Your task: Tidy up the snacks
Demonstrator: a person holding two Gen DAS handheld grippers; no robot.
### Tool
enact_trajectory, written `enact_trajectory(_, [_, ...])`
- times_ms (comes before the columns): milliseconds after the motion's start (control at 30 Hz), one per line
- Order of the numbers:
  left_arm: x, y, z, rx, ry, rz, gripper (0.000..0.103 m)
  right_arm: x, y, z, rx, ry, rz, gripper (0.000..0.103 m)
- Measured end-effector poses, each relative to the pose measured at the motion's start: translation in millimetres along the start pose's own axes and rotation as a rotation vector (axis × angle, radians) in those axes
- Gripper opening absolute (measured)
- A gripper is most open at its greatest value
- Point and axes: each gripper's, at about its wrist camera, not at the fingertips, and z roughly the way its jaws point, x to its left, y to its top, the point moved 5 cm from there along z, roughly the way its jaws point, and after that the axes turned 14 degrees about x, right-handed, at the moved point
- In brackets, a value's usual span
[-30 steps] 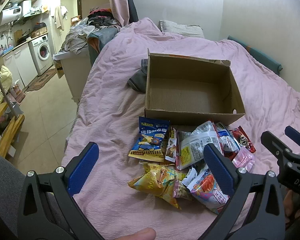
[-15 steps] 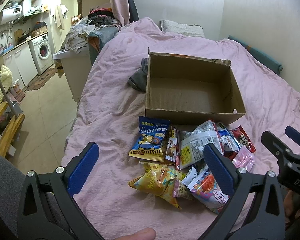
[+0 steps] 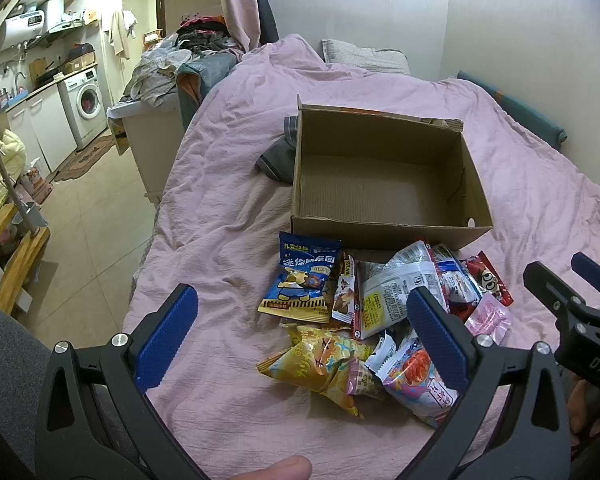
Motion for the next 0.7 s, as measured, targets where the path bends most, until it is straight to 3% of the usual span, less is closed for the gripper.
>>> enact_trajectory(700, [3.3, -2.3, 3.5, 0.011, -0.005, -0.012, 0.103, -0.2, -2.2, 2.7, 0.007, -0.005, -0.009, 0.103])
